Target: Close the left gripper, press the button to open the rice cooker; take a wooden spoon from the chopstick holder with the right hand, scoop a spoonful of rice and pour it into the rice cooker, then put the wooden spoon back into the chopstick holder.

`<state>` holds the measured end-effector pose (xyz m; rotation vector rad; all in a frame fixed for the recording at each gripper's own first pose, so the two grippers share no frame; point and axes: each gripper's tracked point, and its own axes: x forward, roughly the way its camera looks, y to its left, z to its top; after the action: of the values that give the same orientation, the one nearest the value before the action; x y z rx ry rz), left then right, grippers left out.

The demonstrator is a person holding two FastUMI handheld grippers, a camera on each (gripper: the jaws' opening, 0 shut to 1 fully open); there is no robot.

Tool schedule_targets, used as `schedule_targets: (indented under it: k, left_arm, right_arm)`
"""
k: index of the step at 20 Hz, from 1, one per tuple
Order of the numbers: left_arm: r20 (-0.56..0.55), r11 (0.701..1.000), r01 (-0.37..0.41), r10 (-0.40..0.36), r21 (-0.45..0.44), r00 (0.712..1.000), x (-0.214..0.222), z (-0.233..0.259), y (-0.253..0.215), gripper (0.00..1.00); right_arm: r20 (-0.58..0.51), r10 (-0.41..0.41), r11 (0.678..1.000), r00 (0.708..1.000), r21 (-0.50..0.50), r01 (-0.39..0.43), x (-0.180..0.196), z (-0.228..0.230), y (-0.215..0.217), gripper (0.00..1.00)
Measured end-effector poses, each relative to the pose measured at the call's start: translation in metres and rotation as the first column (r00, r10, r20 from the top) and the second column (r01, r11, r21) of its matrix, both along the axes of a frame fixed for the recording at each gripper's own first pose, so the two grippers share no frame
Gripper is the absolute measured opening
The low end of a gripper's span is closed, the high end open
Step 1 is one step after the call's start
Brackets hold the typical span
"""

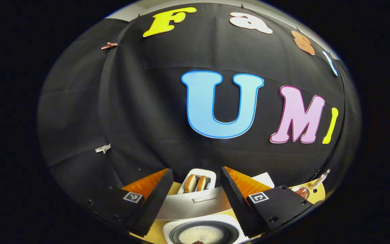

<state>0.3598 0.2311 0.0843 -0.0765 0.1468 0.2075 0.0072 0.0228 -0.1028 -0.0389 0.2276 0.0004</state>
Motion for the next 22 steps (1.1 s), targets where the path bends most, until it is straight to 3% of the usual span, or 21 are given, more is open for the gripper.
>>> schedule_targets:
  k: [10, 17, 22]
  left_arm:
    - [-0.121, 0.999, -0.013, 0.007, -0.050, 0.993, -0.068, -0.046, -0.042, 0.98]
    - [-0.201, 0.994, -0.028, 0.006, -0.108, 0.980, -0.106, -0.134, -0.074, 0.98]
    - [-0.203, 0.998, -0.044, 0.033, -0.050, 0.979, -0.118, -0.174, -0.084, 0.99]
  right_arm:
    - [-0.025, 0.063, 0.997, 0.998, 0.055, -0.062, -0.001, -0.014, -0.007, 1.00]
    - [-0.061, 0.103, 0.993, 0.993, 0.070, -0.099, 0.003, -0.030, -0.010, 1.00]
    - [-0.104, 0.142, 0.989, 0.984, 0.061, -0.136, 0.001, -0.045, -0.006, 1.00]
